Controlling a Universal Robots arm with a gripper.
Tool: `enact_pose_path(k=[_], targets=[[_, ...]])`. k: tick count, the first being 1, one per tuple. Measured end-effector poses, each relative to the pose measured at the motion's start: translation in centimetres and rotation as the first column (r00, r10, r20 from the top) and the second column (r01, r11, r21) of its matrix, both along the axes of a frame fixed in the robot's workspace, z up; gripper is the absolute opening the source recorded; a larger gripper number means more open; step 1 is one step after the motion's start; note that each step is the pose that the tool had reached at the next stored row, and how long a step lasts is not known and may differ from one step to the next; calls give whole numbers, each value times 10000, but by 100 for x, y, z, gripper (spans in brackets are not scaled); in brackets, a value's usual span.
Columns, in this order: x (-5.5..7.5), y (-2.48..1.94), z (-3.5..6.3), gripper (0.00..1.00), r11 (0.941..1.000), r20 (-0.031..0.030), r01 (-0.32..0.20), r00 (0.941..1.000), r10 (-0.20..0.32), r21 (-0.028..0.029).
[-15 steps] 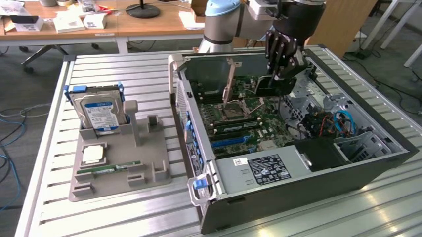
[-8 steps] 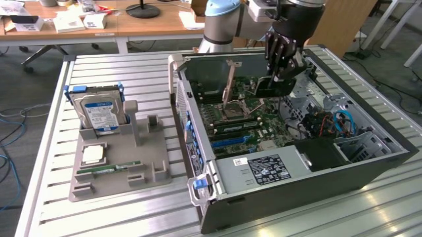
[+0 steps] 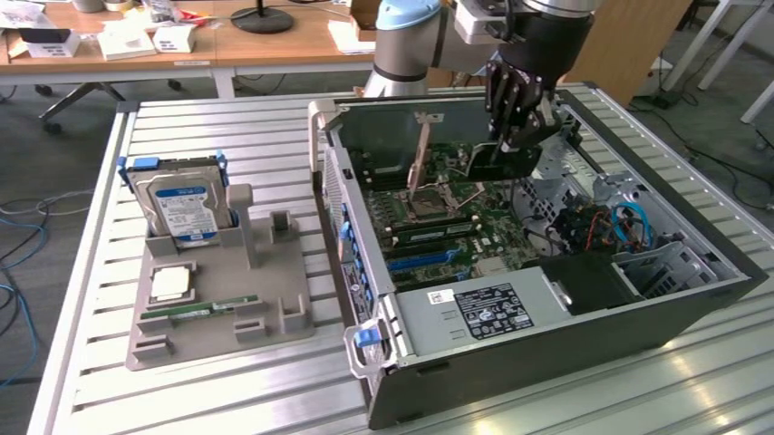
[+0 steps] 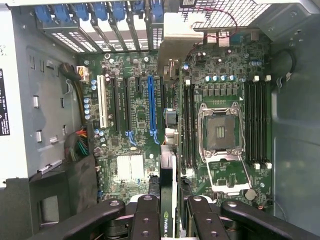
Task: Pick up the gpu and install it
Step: 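Insert the gpu into the slot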
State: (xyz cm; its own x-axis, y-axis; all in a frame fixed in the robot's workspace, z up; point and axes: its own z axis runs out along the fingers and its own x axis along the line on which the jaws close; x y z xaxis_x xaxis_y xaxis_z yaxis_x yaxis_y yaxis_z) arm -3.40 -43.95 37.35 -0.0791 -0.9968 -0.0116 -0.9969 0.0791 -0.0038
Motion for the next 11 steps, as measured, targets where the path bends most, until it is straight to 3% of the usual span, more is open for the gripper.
enact_pose_path(k=[11], targets=[[0,0,-38,26,10000,1,0,10000,0,1]])
